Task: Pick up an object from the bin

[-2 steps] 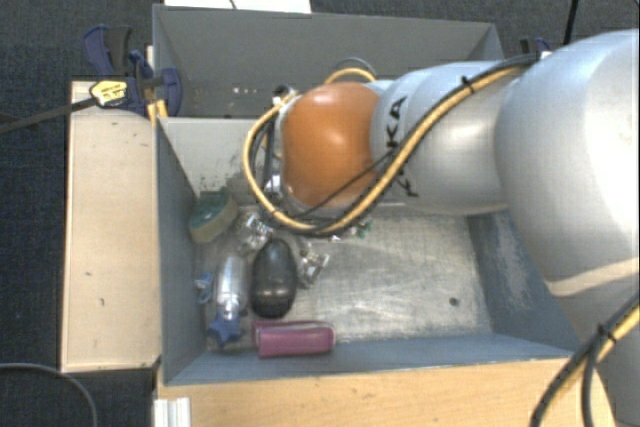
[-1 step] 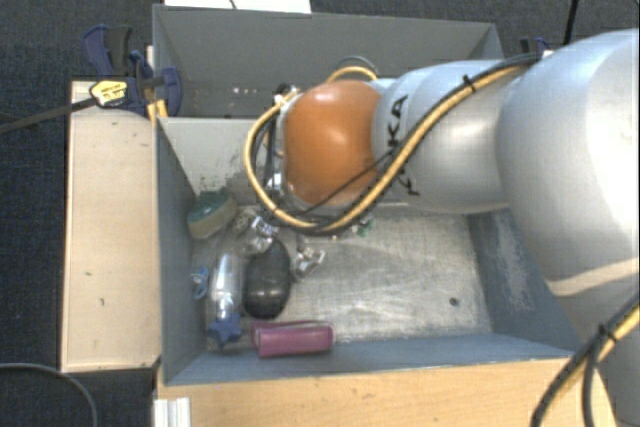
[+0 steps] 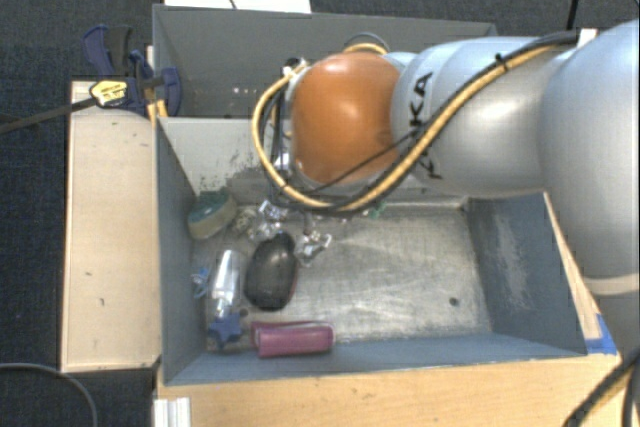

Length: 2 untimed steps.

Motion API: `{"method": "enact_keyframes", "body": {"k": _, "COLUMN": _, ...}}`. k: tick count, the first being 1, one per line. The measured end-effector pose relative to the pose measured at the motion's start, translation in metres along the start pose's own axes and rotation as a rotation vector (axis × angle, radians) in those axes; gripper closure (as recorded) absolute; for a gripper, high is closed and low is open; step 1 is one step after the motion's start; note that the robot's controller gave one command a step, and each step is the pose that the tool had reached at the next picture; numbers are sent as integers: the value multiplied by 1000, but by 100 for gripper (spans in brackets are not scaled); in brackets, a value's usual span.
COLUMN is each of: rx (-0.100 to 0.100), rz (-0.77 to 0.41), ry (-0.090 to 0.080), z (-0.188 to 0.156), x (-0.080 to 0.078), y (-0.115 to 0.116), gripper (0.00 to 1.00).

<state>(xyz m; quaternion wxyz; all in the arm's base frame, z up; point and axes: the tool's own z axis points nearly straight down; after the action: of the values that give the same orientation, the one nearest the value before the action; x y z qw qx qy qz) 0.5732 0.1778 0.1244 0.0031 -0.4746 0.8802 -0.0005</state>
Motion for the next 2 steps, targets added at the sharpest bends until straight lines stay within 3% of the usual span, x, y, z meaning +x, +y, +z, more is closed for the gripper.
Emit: {"method": "enact_keyframes", "body": {"k": 2, "rx": -1, "rz": 9, "ry": -1, "z": -29, "x": -2, "y": -1, "gripper": 100}}
